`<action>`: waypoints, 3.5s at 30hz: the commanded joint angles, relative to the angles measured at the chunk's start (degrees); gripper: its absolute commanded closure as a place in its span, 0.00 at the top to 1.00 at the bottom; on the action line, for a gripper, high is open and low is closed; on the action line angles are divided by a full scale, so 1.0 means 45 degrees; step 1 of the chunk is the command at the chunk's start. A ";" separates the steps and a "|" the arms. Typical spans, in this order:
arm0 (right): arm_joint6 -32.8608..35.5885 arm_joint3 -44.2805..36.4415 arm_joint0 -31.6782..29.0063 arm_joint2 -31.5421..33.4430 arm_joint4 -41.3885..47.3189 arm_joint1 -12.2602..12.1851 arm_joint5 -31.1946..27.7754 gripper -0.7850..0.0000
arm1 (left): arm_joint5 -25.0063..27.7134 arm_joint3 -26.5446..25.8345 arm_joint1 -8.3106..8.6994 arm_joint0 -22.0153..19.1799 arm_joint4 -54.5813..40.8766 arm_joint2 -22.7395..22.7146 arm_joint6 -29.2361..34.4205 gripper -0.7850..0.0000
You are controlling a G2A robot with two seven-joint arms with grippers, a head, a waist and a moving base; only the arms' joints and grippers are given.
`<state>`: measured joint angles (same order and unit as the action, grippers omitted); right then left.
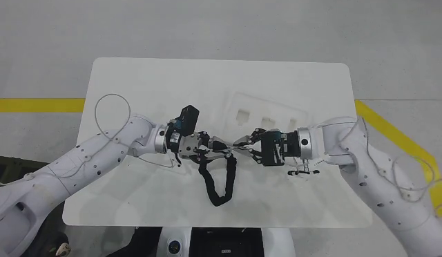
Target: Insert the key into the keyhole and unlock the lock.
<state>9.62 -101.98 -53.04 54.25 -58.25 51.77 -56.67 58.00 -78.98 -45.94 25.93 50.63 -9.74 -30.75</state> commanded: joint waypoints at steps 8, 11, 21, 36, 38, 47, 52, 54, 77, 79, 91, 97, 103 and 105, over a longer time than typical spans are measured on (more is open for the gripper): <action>0.2559 0.0382 0.0291 -0.0445 0.4041 0.0092 0.1209 0.00 | 0.0000 -0.0058 0.0069 -0.0078 0.0394 -0.0032 -0.0276 0.00; 0.3095 0.0304 0.0372 -0.0511 0.4644 0.0104 0.1341 0.00 | 0.0000 -0.0063 0.0095 -0.0054 0.0497 -0.0088 -0.0301 0.00; 0.3224 0.0315 0.0273 -0.0341 0.5116 0.0128 0.1295 1.00 | 0.0000 0.0306 0.0162 0.0196 0.0634 -0.0346 -0.0328 0.00; 0.1948 0.0325 -0.1185 0.1292 0.5739 -0.0110 0.1544 1.00 | 0.0000 0.1209 0.1372 0.1185 -0.0710 -0.0845 0.0739 0.00; 0.1830 0.0375 -0.1377 0.1499 0.5788 -0.0132 0.1741 1.00 | 0.0000 0.1326 0.1551 0.1213 -0.0916 -0.1028 0.1125 0.00; 0.1100 0.0507 -0.2333 0.2176 0.5588 -0.0171 0.2189 1.00 | -0.1780 0.0899 0.2043 0.1504 -0.1772 -0.2067 0.4192 0.00; 0.1011 0.0458 -0.2611 0.2396 0.5445 -0.0174 0.2260 1.00 | -0.2940 0.0284 0.2073 0.1603 -0.2195 -0.2390 0.6296 0.00; 0.0939 0.0451 -0.2742 0.2479 0.5396 -0.0173 0.2258 1.00 | -0.3589 0.0093 0.2072 0.1646 -0.2155 -0.2544 0.7011 0.00; -0.0210 0.1153 -0.3245 0.3296 0.4117 -0.0032 0.2404 1.00 | -0.3550 0.0211 0.2072 0.2719 -0.0440 -0.4789 0.4206 1.00; -0.0527 0.1209 -0.3313 0.3618 0.3481 -0.0046 0.2676 1.00 | -0.3096 0.0455 0.2103 0.2782 -0.0148 -0.5146 0.2965 1.00; -0.3554 0.1517 -0.4626 0.6078 0.0418 -0.0173 0.4698 1.00 | -0.2525 0.1925 0.2088 0.2678 0.1693 -0.6713 -0.0201 1.00; -0.3719 0.1433 -0.4873 0.6869 -0.0228 -0.0199 0.5475 1.00 | -0.2385 0.2584 0.1790 0.2267 0.2290 -0.7000 -0.0919 1.00; -0.3423 0.1179 -0.4964 0.7527 -0.0295 -0.0202 0.6064 1.00 | -0.2637 0.3096 0.1614 0.2000 0.2675 -0.7435 -0.1247 1.00; -0.3305 0.1135 -0.4961 0.7675 -0.0268 -0.0201 0.6089 1.00 | -0.2781 0.3159 0.1596 0.1977 0.2832 -0.7618 -0.1350 1.00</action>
<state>-5.51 -96.81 -75.38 88.49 -59.58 50.86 -29.22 45.85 -64.86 -38.73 34.85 63.02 -43.59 -36.53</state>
